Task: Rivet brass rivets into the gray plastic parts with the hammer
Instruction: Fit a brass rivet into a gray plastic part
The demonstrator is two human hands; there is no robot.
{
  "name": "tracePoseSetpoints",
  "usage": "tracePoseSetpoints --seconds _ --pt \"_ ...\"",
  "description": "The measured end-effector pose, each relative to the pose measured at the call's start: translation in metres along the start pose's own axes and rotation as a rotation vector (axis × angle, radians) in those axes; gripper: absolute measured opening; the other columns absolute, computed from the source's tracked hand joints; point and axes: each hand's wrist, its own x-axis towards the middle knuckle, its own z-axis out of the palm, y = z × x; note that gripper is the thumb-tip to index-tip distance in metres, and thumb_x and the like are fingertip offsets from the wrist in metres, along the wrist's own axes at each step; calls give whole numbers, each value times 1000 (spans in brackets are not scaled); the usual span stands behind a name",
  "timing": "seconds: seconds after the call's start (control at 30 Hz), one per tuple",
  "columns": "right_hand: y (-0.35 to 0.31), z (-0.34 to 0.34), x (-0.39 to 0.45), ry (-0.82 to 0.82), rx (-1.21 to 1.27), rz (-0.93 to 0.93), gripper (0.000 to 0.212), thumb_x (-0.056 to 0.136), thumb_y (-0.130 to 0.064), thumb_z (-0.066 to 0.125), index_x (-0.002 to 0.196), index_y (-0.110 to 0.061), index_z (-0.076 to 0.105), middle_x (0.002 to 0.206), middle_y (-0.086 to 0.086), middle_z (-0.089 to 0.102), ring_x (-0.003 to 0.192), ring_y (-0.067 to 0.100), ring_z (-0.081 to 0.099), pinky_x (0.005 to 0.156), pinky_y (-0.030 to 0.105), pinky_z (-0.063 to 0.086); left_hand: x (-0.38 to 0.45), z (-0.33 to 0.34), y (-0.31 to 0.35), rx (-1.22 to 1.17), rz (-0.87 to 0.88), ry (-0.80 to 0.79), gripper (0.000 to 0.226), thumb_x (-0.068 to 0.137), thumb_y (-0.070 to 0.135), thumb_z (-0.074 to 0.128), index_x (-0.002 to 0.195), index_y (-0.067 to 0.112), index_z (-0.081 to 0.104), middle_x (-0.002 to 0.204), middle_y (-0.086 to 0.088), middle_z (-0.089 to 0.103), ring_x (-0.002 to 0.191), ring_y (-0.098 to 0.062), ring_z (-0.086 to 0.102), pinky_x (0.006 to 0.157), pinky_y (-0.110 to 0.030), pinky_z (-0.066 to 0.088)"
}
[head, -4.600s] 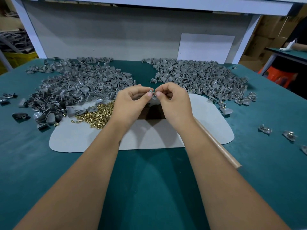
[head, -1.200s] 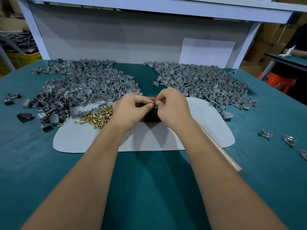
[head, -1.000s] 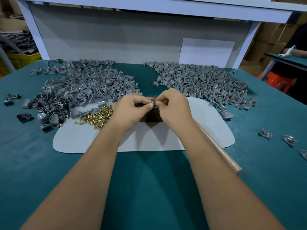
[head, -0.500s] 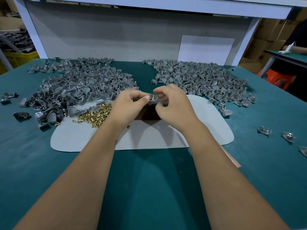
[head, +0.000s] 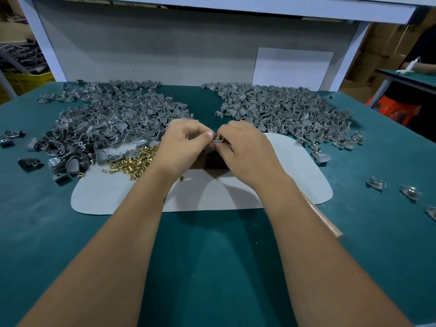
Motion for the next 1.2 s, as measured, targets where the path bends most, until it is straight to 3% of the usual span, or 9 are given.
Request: tracePoseSetpoints --seconds 0.07,0.2,0.37,0.5,0.67,0.77,0.9,1.03,1.2 --pt "0 0 0 5 12 -5 19 89 -19 58 76 -17 44 77 -4 40 78 14 34 64 24 21 -1 0 0 -5 5 -18 31 88 2 60 64 20 69 63 13 63 65 -6 61 78 -34 55" --pt "0 2 -1 45 15 -24 14 86 -16 61 75 -9 54 74 -4 41 76 14 34 64 23 21 -1 0 1 -53 -17 -20 27 80 15 60 60 28 71 67 11 64 70 -11 62 83 -42 54" --pt "-2 3 -2 76 18 -13 25 83 -17 62 70 -18 42 69 -5 40 72 15 35 61 23 18 0 0 -1 -43 -27 -22 27 79 19 59 57 28 72 68 14 65 84 -17 60 95 -52 49" --pt "-1 5 -2 71 26 -10 26 83 -20 63 69 -19 42 68 -5 41 71 15 35 60 23 17 0 0 -3 -30 -24 -25 30 78 21 58 54 31 71 68 18 65 92 -8 59 100 -43 46" --pt "0 6 -2 88 22 -28 29 83 -19 63 69 -19 39 68 -5 39 70 16 34 60 23 16 0 1 -4 -34 -20 -21 30 78 21 58 53 32 70 69 19 66 86 3 58 90 -25 44" --pt "2 9 -3 118 34 -32 25 83 -18 64 68 -14 44 68 -4 42 70 17 39 60 25 22 0 1 -6 -67 -25 -30 29 79 20 59 56 33 72 69 16 66 78 -2 60 85 -27 48" --pt "6 17 -3 190 93 8 16 82 -21 69 82 -6 64 81 5 60 81 25 53 67 33 43 0 0 -10 -93 -40 7 23 80 20 63 64 31 74 69 11 67 73 -8 62 83 -33 51" --pt "8 19 -3 242 161 54 25 78 -16 73 102 -9 69 97 4 66 93 23 59 77 34 49 0 0 -11 -42 18 13 37 88 10 65 63 37 74 68 18 67 71 1 61 78 -23 49" --pt "8 16 -4 257 185 34 21 77 -10 70 99 -12 72 94 3 67 91 22 60 77 32 49 -1 0 -10 -25 37 23 42 89 9 66 65 42 75 70 21 67 71 5 60 74 -14 48"
